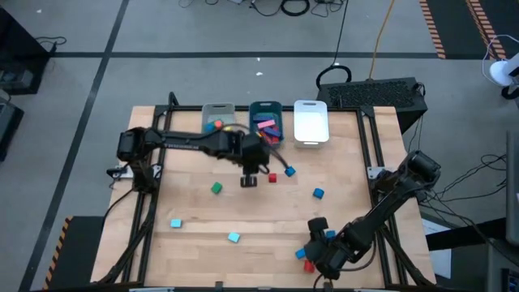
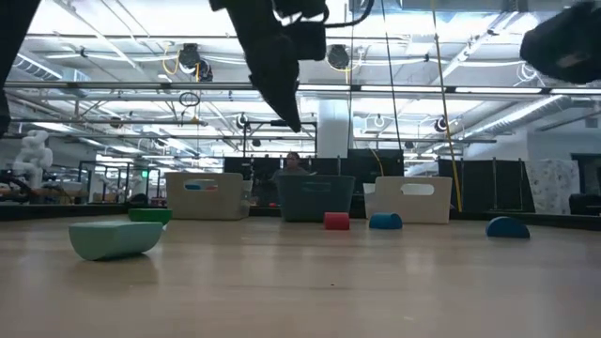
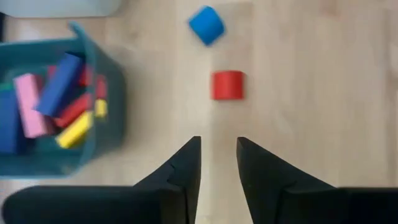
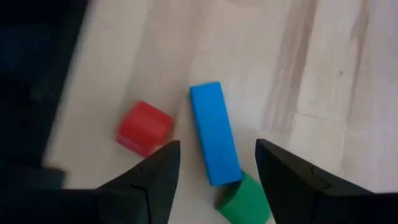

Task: Sort blocks by size
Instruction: Put the blue rectangle block into the blue bin

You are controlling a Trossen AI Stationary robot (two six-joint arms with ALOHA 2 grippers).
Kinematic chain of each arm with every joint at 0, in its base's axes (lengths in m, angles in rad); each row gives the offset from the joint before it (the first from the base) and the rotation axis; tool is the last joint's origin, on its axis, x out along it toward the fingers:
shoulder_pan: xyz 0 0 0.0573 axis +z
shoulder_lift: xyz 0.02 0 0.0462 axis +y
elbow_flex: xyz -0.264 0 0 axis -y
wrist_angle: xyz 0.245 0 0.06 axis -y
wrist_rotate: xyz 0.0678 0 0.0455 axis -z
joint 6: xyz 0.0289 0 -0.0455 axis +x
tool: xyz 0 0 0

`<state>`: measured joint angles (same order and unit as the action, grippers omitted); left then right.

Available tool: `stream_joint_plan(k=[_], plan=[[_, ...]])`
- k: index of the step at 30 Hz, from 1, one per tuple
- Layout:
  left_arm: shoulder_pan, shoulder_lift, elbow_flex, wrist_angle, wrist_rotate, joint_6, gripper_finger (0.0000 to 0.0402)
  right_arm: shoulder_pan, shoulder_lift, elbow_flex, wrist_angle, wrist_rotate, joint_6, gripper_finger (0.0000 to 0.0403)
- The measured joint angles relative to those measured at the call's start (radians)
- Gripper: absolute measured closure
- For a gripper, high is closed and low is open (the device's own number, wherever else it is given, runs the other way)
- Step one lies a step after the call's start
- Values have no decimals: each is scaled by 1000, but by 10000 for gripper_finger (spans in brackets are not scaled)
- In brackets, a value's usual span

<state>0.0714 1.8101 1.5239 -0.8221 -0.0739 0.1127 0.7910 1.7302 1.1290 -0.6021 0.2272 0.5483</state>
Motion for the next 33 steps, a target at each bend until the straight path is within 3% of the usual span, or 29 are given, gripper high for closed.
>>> stream_joint_plan(k=[10, 14, 25, 28, 33], plan=[[-173, -14, -46, 11, -95, -108, 330, -9, 115, -1, -2, 11, -38, 202], [-221, -14, -72, 123, -93, -134, 334, -25, 131, -1, -4, 8, -37, 209], [-281, -14, -208, 360, -80, -160, 334, -41, 138, -1, 14, 6, -73, 327], [-284, -14, -258, 453, -43, -176, 334, -52, 138, -1, 13, 22, -65, 334], [-284, -14, -320, 584, 56, -179, 334, -85, 135, -1, -47, 167, -8, 328]])
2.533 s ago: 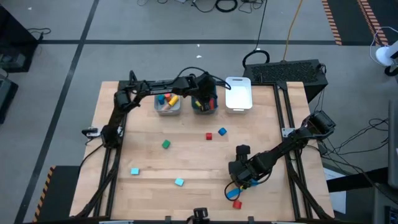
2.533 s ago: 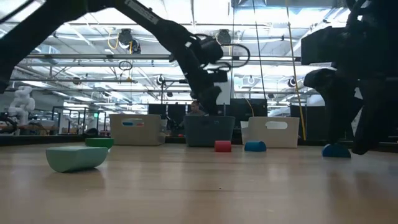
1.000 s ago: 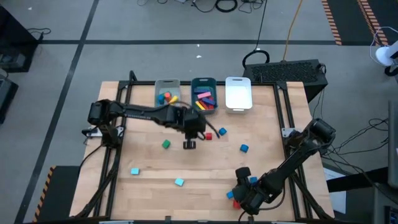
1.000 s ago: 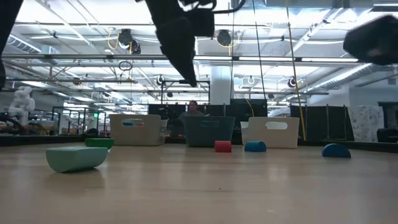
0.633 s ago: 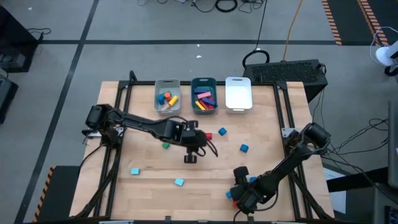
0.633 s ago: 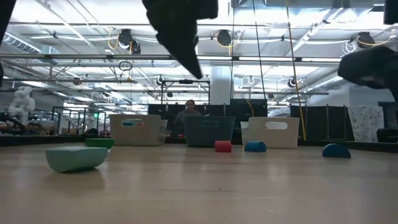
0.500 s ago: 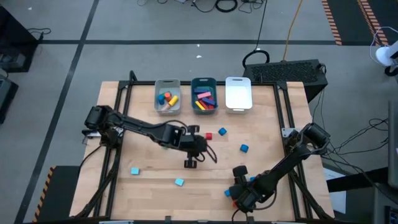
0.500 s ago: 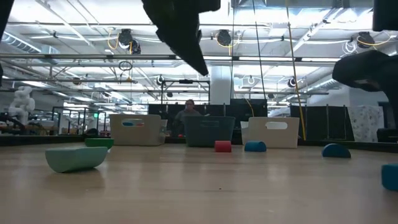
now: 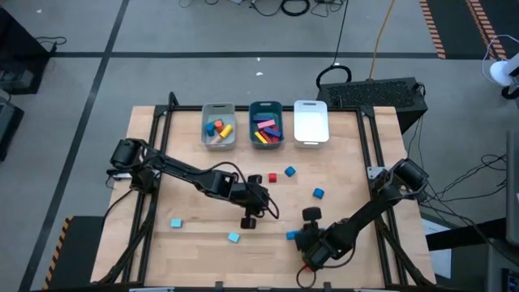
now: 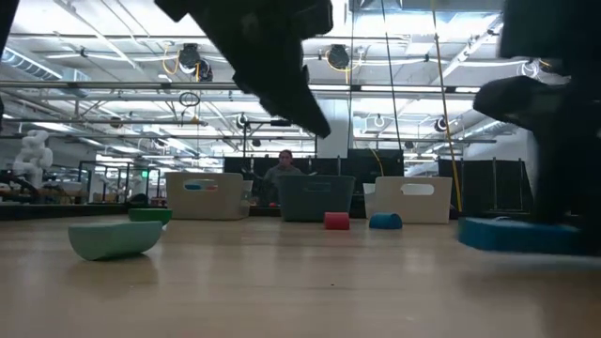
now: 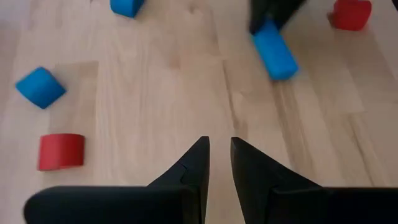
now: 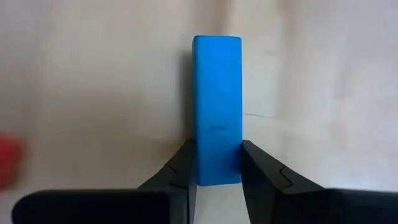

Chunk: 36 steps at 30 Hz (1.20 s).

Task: Sort blocks by size
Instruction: Put the blue rectangle block into the blue bin

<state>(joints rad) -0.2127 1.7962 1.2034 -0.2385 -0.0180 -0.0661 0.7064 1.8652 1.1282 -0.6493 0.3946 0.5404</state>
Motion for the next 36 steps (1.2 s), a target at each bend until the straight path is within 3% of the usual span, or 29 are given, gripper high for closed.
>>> stream_joint_plan(k=[6, 13, 19, 27, 36], plan=[[1, 0, -52, 97, 49, -8, 314, -54, -31, 0, -43, 84, 23, 331], [1, 0, -52, 108, 88, -5, 233, -118, -97, 0, -50, 186, 9, 329], [1, 10, -51, 124, -63, 9, 177, -166, -127, 0, -48, 184, -39, 330], [0, 62, -50, 266, -60, 100, 171, -205, -127, 0, -1, 184, -89, 328], [0, 78, -50, 287, -73, 106, 171, -223, -127, 2, 33, 186, -115, 327]])
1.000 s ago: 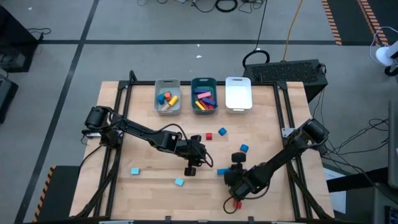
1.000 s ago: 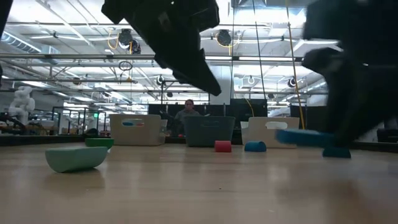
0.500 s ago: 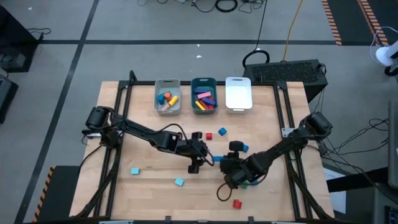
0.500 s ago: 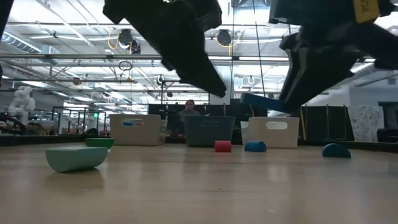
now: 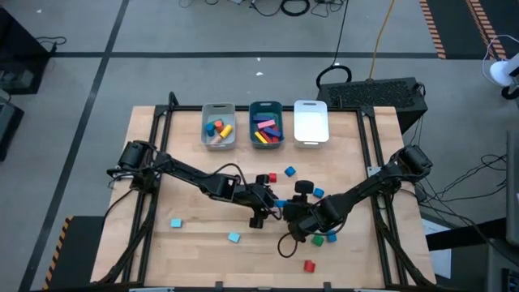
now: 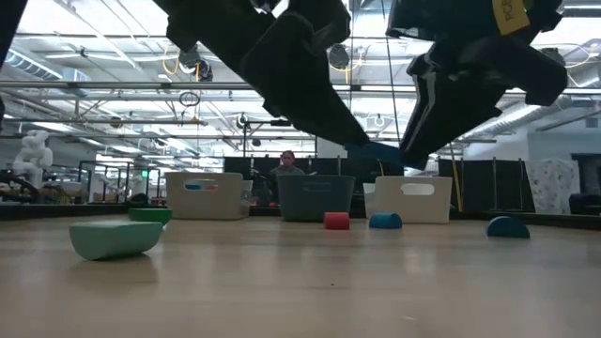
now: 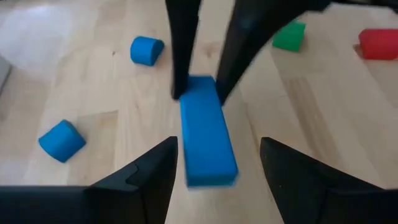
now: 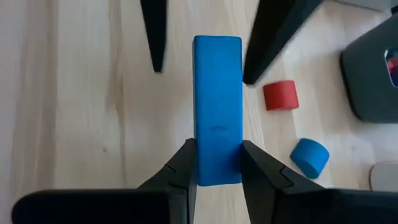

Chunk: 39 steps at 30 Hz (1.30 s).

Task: Sort blocks by size
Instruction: Put the blue rectangle block into the blue bin

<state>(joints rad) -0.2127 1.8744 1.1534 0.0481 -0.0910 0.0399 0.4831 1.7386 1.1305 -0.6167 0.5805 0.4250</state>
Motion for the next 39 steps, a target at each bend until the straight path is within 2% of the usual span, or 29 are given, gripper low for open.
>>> stream_joint_plan(k=[5, 13, 18, 22, 29, 35, 39], plan=[[0, 0, 0, -1, -49, 0, 192, 0, 0, 0, 25, 1, -11, 326], [0, 0, 0, -4, -47, 0, 286, 0, 0, 0, 31, 9, -3, 325], [6, 0, 0, -6, -65, 6, 290, 0, 0, 0, 18, 18, 27, 311], [38, -20, 3, -45, -85, 20, 290, -5, -1, 4, -69, 42, 167, 271], [179, -78, 9, -118, -127, 27, 290, 21, 0, -34, -268, -3, 430, 202], [368, -115, 26, -121, -111, 91, 290, 47, 1, -131, -169, -11, 523, 187], [505, -107, 69, -155, 17, 149, 290, 50, 0, -190, -83, -11, 536, 191]])
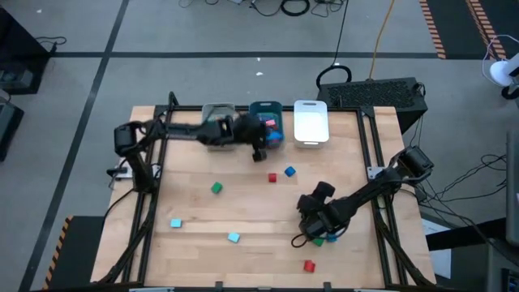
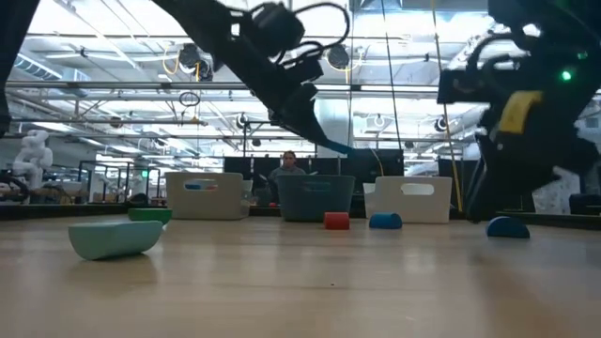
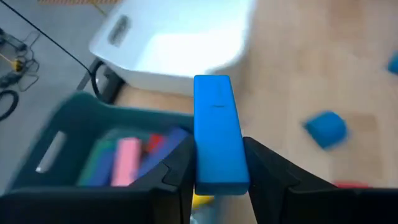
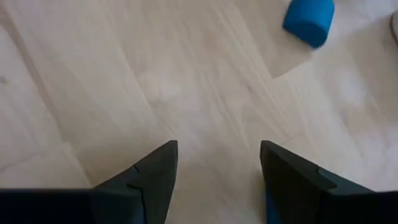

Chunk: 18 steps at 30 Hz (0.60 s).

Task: Sort blocks by size
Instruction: Put the blue rectangle block into the blue bin

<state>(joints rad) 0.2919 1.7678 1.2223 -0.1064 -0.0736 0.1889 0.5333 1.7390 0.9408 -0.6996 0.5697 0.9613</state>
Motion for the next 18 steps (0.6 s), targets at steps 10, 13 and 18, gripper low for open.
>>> stream_joint_plan(k=[10, 13, 18], plan=[[243, 117, 57, 14, 194, 4, 290, -18, 0, -41, 49, 17, -5, 192], [263, 170, 55, 35, 202, 9, 290, -29, 0, -41, 73, 26, -6, 192], [273, 210, 57, 50, 205, 32, 285, -37, 0, -41, 116, 27, -58, 193]])
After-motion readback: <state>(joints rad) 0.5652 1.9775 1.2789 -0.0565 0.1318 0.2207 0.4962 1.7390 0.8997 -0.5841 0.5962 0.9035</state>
